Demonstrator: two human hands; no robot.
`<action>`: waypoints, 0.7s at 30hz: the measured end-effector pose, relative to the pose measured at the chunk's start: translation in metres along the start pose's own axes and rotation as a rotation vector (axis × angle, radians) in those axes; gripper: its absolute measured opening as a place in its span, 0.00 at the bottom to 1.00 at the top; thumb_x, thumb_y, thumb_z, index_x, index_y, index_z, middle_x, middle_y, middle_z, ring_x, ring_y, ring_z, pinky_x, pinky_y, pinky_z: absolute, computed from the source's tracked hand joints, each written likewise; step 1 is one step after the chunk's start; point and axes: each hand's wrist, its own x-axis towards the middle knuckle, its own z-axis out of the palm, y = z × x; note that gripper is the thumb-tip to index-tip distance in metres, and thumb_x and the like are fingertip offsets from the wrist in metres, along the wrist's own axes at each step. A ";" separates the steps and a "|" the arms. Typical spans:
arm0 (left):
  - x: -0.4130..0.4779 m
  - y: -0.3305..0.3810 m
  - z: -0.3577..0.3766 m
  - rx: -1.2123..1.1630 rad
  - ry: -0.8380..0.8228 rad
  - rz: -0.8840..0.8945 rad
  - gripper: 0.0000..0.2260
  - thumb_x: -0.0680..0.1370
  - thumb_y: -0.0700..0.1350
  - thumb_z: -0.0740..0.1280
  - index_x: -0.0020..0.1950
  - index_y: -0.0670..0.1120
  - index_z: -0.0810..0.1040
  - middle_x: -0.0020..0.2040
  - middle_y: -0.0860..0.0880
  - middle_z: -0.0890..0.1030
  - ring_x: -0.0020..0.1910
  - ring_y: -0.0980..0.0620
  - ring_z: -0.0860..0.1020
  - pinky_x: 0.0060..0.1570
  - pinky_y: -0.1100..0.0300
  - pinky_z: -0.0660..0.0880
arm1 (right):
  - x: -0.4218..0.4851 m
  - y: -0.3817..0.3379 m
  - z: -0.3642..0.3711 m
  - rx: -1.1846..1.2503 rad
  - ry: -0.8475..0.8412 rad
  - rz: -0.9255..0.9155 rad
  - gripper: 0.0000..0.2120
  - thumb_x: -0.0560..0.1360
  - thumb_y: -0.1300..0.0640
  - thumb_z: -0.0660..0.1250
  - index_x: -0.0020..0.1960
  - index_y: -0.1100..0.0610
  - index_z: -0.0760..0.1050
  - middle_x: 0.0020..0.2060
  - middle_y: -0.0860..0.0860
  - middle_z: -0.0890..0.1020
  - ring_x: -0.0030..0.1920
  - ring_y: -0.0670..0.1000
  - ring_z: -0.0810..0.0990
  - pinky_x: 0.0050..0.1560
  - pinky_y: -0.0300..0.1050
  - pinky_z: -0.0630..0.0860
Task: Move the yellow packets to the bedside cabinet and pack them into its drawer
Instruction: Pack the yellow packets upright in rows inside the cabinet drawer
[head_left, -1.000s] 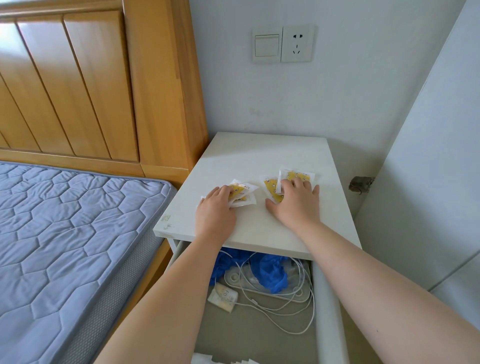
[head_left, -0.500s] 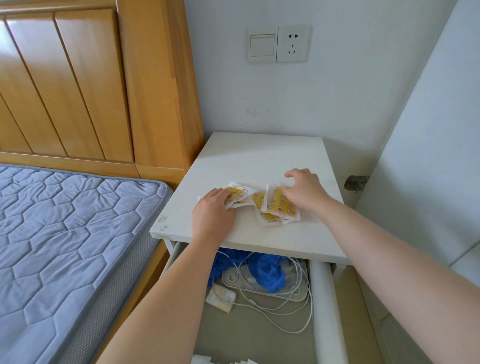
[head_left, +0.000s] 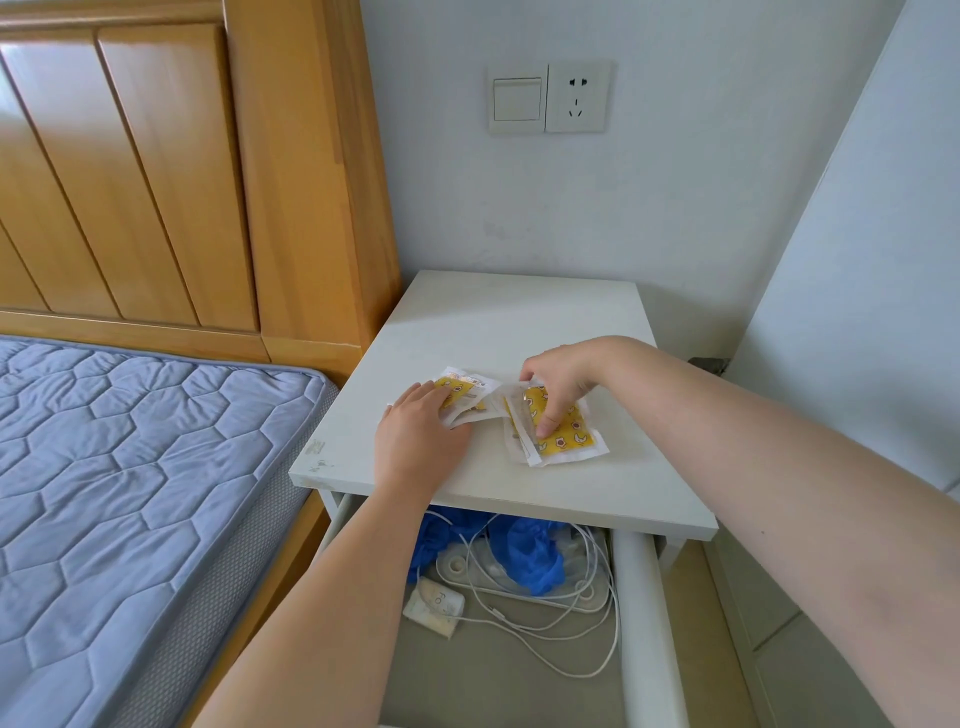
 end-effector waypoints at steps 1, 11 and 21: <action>0.000 0.000 0.000 0.001 -0.002 -0.001 0.19 0.78 0.50 0.65 0.69 0.50 0.74 0.66 0.51 0.75 0.67 0.52 0.69 0.63 0.60 0.62 | 0.000 -0.003 -0.002 -0.032 -0.015 0.013 0.43 0.65 0.40 0.76 0.72 0.54 0.62 0.66 0.50 0.71 0.64 0.53 0.71 0.63 0.49 0.70; 0.000 0.000 0.001 0.018 -0.011 0.003 0.21 0.78 0.55 0.64 0.70 0.51 0.72 0.70 0.53 0.72 0.69 0.53 0.67 0.66 0.58 0.62 | -0.007 -0.004 0.002 0.065 -0.020 0.060 0.33 0.63 0.39 0.76 0.60 0.58 0.73 0.55 0.51 0.79 0.55 0.53 0.78 0.50 0.44 0.74; 0.003 -0.004 0.005 0.013 -0.020 0.020 0.23 0.77 0.58 0.64 0.70 0.52 0.72 0.70 0.54 0.71 0.71 0.54 0.65 0.69 0.56 0.62 | -0.017 0.042 0.040 1.156 0.240 0.245 0.15 0.67 0.57 0.78 0.50 0.61 0.78 0.42 0.56 0.83 0.42 0.56 0.83 0.47 0.52 0.80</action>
